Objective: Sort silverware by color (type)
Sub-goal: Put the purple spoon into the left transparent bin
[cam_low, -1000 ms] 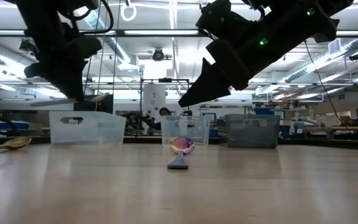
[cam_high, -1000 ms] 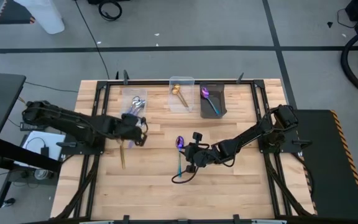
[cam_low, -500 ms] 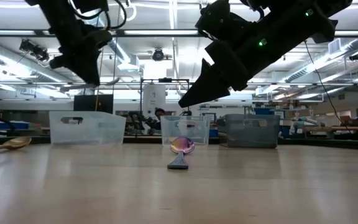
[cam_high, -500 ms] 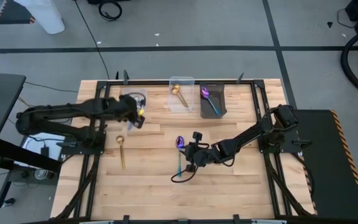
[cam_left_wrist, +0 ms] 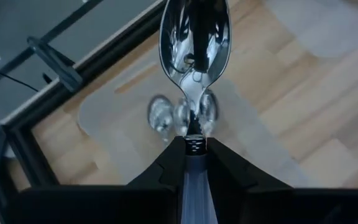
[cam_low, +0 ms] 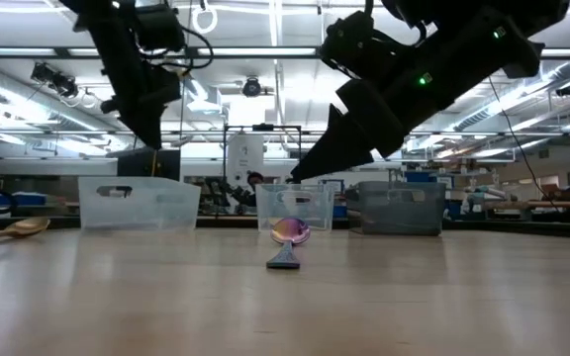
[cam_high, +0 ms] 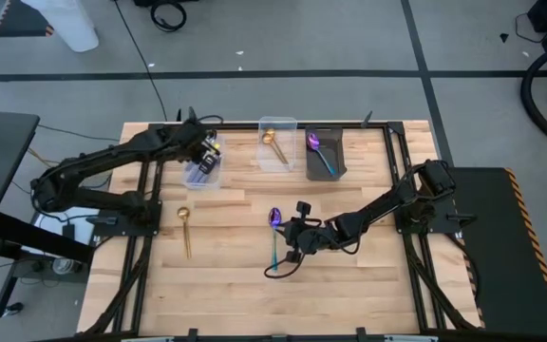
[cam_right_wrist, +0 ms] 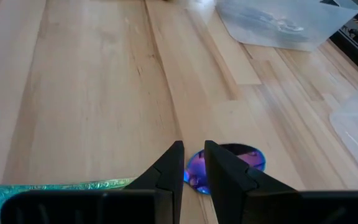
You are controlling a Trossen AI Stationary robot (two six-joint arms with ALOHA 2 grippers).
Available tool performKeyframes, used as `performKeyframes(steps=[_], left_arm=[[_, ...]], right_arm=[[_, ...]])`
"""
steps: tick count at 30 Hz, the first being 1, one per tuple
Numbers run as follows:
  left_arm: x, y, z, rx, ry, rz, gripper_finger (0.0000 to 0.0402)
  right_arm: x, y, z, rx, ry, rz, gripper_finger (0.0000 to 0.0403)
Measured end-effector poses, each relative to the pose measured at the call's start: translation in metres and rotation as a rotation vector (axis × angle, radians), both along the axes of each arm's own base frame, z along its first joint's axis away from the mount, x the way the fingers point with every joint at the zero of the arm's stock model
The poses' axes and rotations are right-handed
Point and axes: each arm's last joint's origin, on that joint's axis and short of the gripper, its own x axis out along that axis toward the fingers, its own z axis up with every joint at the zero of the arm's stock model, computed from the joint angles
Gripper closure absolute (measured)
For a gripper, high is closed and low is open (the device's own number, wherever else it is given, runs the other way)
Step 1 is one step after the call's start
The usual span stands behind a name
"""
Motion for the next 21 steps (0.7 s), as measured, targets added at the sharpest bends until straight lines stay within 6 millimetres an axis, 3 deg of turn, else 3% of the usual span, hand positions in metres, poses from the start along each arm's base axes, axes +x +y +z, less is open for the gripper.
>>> performKeyframes(steps=[9,16,21], left_arm=[[0.017,0.012,-0.021,0.005,0.082,-0.073,0.0344],[0.008,-0.001,-0.059,-0.055,0.128,-0.055,0.0344],[0.003,-0.002,-0.076,-0.054,0.106,-0.022,0.0343]], right_arm=[[-0.003,-0.003,-0.004,0.004,-0.017,-0.005,0.0328],[-0.003,-0.003,-0.004,-0.01,-0.012,0.002,0.0328],[-0.002,-0.003,-0.003,-0.015,-0.025,0.0,0.0328]])
